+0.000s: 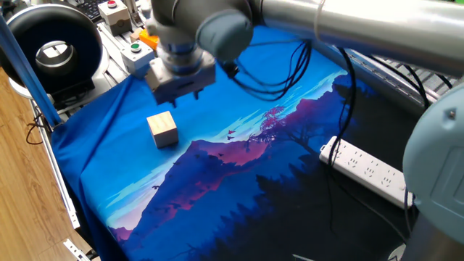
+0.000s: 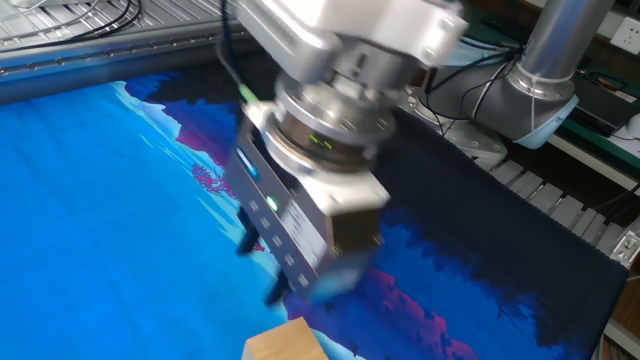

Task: Pick up the small block on the left and move it to the right

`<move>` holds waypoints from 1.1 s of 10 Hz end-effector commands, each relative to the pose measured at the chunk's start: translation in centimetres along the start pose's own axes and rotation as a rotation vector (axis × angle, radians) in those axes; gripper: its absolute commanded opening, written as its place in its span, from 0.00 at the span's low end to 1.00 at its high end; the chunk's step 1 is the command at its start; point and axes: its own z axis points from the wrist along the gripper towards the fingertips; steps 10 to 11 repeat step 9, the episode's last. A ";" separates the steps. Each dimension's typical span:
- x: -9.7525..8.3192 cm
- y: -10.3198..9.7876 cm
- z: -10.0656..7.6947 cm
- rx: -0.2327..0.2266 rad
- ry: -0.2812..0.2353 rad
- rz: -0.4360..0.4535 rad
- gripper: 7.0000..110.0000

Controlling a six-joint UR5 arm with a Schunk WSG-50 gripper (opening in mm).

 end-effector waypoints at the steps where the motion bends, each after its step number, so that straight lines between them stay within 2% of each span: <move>1: 0.0 -4.1 -1.9 0.077 0.055 -0.044 0.15; 2: -1.3 -4.8 -2.8 0.094 0.032 -0.047 0.15; 3: -2.4 -4.5 -4.0 0.044 0.049 -0.010 0.15; 4: -2.3 -4.7 -5.1 -0.006 0.112 0.015 0.15; 5: -2.3 -5.7 -5.8 -0.025 0.151 0.007 0.15; 6: -3.8 -6.0 -5.4 -0.040 0.102 -0.010 0.15; 7: -6.1 -5.9 -4.7 -0.051 0.018 -0.023 0.00; 9: -6.4 -5.8 -3.8 -0.052 0.021 -0.038 0.00; 11: -6.4 -5.8 -3.8 -0.052 0.021 -0.038 0.00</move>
